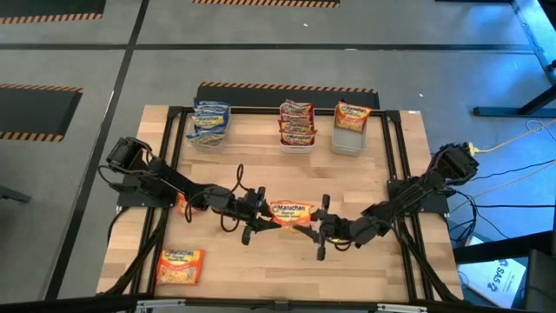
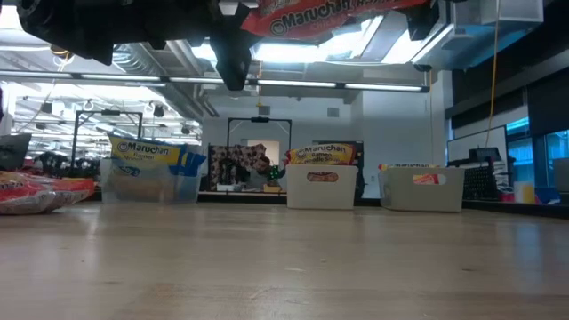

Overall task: Sort Maruchan noodles
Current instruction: Put the orange noodle pack into the gray bin

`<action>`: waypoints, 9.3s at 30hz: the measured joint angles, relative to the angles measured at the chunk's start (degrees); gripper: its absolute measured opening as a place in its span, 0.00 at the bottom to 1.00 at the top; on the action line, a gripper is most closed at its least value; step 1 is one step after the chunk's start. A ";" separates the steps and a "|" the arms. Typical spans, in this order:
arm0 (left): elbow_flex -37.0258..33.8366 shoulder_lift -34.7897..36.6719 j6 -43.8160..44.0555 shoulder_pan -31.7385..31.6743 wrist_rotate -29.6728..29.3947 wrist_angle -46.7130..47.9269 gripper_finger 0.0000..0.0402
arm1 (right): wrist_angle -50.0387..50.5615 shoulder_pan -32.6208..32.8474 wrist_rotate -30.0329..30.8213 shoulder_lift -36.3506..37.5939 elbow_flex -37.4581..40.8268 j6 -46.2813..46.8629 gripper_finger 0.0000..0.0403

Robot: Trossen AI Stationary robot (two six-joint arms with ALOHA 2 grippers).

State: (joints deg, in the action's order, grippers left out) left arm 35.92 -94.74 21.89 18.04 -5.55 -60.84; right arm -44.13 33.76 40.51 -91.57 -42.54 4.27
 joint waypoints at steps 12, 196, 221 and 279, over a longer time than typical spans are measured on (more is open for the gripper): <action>0.00 0.00 -4.77 -0.02 0.87 0.07 0.22 | 21.85 4.50 0.90 11.41 -0.04 9.13 0.60; -10.36 22.49 -20.98 -9.94 0.39 35.04 0.22 | 79.85 -84.06 -44.60 11.01 -18.85 -54.86 0.00; -10.34 22.49 -20.81 -10.14 0.53 34.60 0.22 | 57.33 -85.92 -52.33 16.07 -4.72 -51.25 0.00; -10.32 22.47 -19.51 -10.16 0.34 32.81 0.22 | 58.31 -75.27 -21.59 17.90 -1.73 -42.79 0.50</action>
State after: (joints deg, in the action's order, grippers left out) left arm 25.61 -72.27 2.38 7.88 -5.21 -28.03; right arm 14.18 -41.51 18.92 -73.68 -44.27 -38.52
